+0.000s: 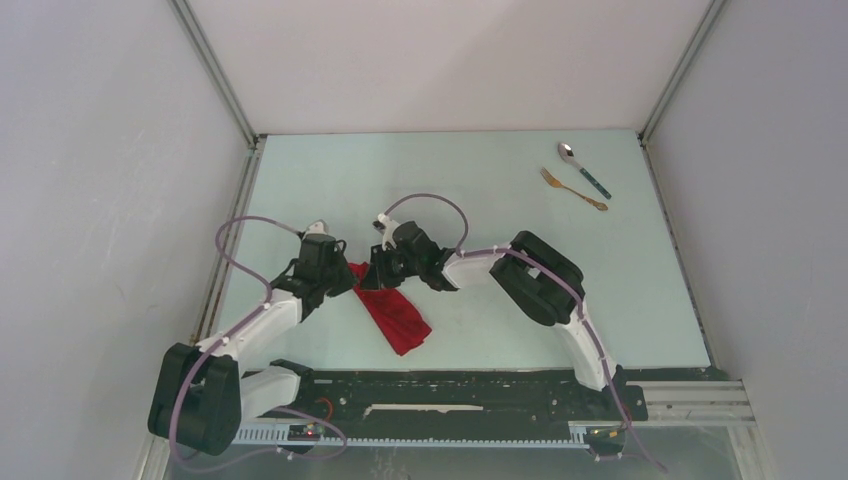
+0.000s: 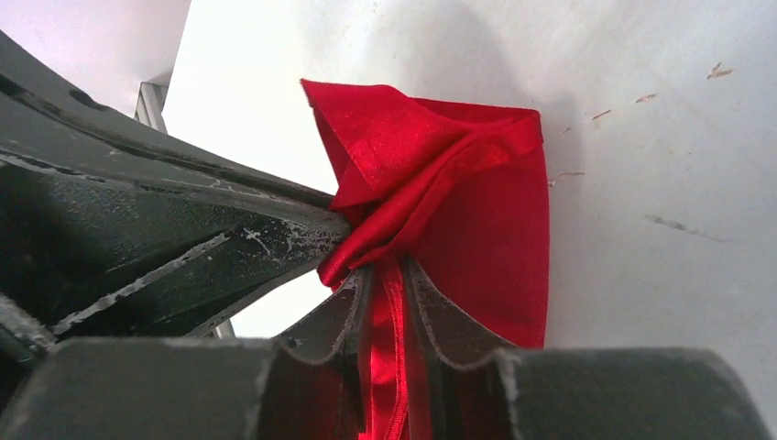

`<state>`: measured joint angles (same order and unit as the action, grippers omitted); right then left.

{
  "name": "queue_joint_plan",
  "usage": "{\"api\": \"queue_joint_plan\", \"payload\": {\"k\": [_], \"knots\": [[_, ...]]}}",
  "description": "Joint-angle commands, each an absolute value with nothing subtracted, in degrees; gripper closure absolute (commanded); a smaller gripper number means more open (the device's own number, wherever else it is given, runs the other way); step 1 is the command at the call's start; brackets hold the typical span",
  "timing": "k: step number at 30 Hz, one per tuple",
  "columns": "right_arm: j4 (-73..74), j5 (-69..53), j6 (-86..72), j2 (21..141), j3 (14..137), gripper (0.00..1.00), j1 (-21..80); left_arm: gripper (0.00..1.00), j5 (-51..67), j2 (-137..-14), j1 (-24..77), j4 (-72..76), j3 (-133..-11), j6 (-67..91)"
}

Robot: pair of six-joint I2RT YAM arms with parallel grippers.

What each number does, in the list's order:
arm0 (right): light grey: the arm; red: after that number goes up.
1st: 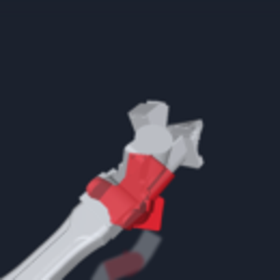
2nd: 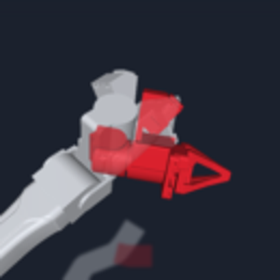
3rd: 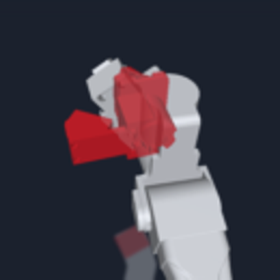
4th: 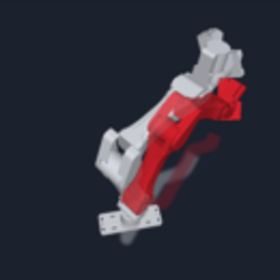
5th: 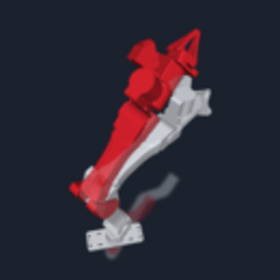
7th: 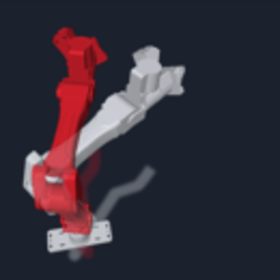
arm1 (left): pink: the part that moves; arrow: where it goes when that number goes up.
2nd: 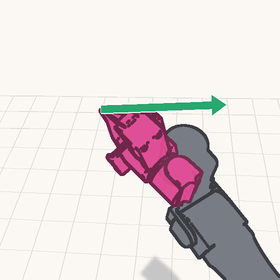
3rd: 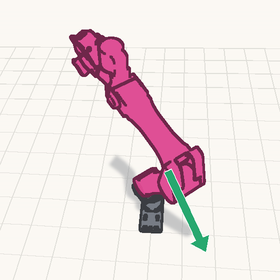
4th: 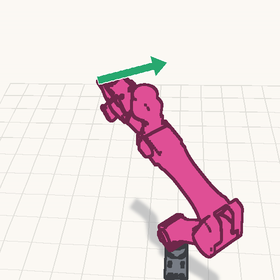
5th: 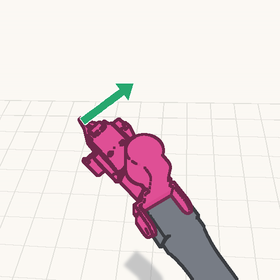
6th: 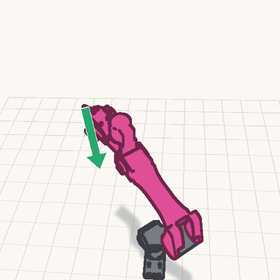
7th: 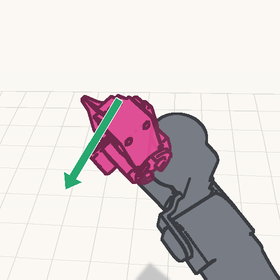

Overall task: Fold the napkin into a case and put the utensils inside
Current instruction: Stuff the top corner of the smaller-rectangle-folded napkin into the folded napkin.

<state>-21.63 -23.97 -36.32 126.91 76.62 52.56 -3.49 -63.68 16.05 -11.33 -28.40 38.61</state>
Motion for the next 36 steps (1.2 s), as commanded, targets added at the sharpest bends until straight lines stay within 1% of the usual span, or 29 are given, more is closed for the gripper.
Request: {"api": "queue_joint_plan", "payload": {"k": [1, 4, 7, 9, 12, 14, 17, 23, 28, 32, 36], "knots": [[-25.8, -23.3, -36.9, 128.6, 76.5, 0.74, 54.0, 1.00, -0.5, -62.9, 15.9, -9.1, -28.7, 40.0], [-23.6, -22.4, -36.0, 130.9, 80.8, 0.73, 53.7, 1.00, 2.1, -63.5, 15.9, -9.1, -28.2, 41.9], [-24.1, -24.9, -38.5, 132.8, 82.9, 0.70, 52.2, 1.00, 0.8, -63.1, 15.9, -11.9, -28.6, 42.7], [-25.5, -26.2, -40.0, 131.0, 80.6, 0.67, 51.4, 1.00, -1.7, -62.1, 15.9, -13.9, -28.6, 43.3], [-26.1, -28.7, -41.6, 127.7, 77.0, 0.58, 50.5, 1.00, -3.9, -61.1, 15.8, -14.6, -27.7, 43.4], [-27.4, -31.0, -42.6, 126.3, 75.2, 0.57, 50.2, 1.00, -4.3, -61.3, 15.8, -14.4, -27.2, 43.4], [-27.9, -31.1, -42.5, 123.9, 72.8, 0.55, 50.1, 1.00, -4.7, -61.6, 15.8, -14.0, -26.7, 43.1], [-28.6, -31.1, -42.9, 123.0, 72.3, 0.54, 49.0, 1.00, -5.1, -60.4, 15.8, -14.0, -27.1, 41.8], [-30.6, -31.9, -44.6, 124.9, 74.0, 0.59, 48.5, 1.00, -4.5, -60.3, 15.8, -14.1, -27.3, 40.8], [-30.5, -32.9, -45.2, 127.9, 77.1, 0.68, 48.6, 1.00, -3.3, -60.8, 15.8, -13.5, -27.6, 40.4], [-30.9, -33.7, -45.6, 130.2, 79.4, 0.73, 49.6, 1.00, -2.4, -61.4, 15.9, -13.4, -28.4, 40.0]]}}
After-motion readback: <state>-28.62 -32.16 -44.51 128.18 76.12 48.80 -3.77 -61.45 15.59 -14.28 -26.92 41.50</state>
